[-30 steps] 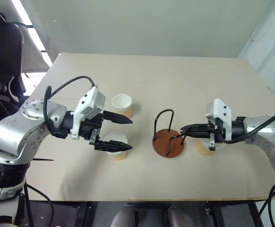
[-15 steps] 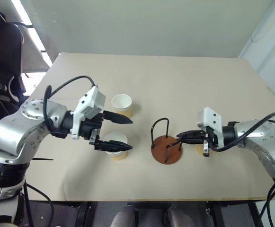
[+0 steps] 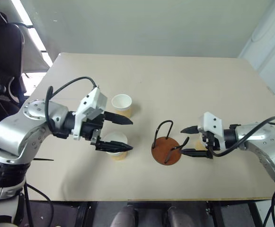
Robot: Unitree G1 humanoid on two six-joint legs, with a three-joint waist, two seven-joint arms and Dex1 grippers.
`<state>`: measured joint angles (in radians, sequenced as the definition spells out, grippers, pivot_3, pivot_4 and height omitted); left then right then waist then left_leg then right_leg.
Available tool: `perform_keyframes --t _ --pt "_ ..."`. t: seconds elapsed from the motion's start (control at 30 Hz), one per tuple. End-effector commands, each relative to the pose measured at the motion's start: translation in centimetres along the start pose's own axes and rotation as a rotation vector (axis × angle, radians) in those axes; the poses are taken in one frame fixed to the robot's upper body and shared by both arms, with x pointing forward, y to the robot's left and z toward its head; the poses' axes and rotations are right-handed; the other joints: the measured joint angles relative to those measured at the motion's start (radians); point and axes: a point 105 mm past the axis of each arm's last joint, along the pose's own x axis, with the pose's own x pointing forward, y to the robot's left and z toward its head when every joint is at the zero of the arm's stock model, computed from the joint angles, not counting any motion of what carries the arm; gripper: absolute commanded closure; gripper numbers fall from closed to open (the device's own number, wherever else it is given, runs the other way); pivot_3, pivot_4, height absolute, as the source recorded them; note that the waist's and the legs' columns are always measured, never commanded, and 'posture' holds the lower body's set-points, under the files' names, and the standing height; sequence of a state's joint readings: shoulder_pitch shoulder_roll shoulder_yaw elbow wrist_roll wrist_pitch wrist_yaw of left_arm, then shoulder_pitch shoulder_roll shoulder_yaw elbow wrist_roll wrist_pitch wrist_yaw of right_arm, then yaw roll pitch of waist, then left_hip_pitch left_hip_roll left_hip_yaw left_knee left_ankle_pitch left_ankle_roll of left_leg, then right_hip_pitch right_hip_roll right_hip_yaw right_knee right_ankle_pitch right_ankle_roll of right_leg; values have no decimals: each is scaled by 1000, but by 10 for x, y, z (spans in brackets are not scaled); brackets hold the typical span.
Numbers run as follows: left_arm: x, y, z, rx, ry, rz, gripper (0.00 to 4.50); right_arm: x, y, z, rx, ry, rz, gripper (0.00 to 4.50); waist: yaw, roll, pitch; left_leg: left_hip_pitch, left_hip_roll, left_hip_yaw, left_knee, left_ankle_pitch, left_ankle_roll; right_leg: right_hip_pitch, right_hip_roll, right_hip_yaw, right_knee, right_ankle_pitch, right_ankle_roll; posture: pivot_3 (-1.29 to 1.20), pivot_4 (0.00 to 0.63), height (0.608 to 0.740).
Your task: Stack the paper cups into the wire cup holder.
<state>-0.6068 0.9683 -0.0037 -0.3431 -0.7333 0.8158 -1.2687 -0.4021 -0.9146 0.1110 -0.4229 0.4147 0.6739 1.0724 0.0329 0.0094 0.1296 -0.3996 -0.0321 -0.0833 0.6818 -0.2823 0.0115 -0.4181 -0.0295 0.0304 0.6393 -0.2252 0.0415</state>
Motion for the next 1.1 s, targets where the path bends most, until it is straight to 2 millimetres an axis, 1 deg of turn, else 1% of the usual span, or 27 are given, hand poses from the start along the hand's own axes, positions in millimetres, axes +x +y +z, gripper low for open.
perform_keyframes --t 0.03,0.17,0.27,0.33,0.43,0.6,0.7,0.8,0.93,1.0,1.1 --pt "-1 0 9 53 -5 7 0 -9 -3 5 -32 -7 -29 66 0 0 0 0 0 0 0 0 0 0 0 0 0 0 0 0 150 740" --pt "0 1 10 59 -13 10 0 -16 -7 6 -36 -5 -56 66 0 0 0 0 0 0 0 0 0 0 0 0 0 0 0 0 150 740" --pt "-3 5 11 81 -5 37 0 -26 -13 7 -41 6 -95 66 0 0 0 0 0 0 0 0 0 0 0 0 0 0 0 0 150 740" --pt "-10 10 13 114 13 79 0 -36 -16 10 -43 12 -123 66 0 0 0 0 0 0 0 0 0 0 0 0 0 0 0 0 150 740" --pt "-21 16 10 160 66 142 0 -49 -17 14 -45 12 -163 66 -1 0 0 0 0 0 0 0 0 0 0 0 0 0 0 0 150 740" --pt "-32 20 7 245 144 223 0 -58 -14 28 -63 -23 -197 66 -3 0 0 0 0 0 0 0 0 0 0 0 0 0 0 0 150 740" --pt "-32 14 8 279 164 220 0 -62 -13 38 -79 -55 -190 66 -3 0 0 0 0 0 0 0 0 0 0 0 0 0 0 0 150 740" --pt "-29 9 3 311 214 205 0 -64 -11 51 -92 -89 -163 66 -4 0 0 0 0 0 0 0 0 0 0 1 -1 0 0 0 150 740" --pt "-29 0 -7 350 300 187 0 -67 -7 66 -87 -133 -117 66 -6 0 0 0 0 0 -1 0 0 0 1 0 0 0 0 0 150 740" --pt "-28 -6 -15 357 338 180 0 -68 -4 73 -74 -167 -91 66 -7 0 0 0 0 0 -1 0 0 0 1 0 -1 0 0 0 150 740" --pt "-29 -8 -26 394 405 195 0 -70 -1 84 -55 -220 -53 66 -7 0 0 0 0 0 -1 0 0 0 1 1 -1 0 0 0 150 740"
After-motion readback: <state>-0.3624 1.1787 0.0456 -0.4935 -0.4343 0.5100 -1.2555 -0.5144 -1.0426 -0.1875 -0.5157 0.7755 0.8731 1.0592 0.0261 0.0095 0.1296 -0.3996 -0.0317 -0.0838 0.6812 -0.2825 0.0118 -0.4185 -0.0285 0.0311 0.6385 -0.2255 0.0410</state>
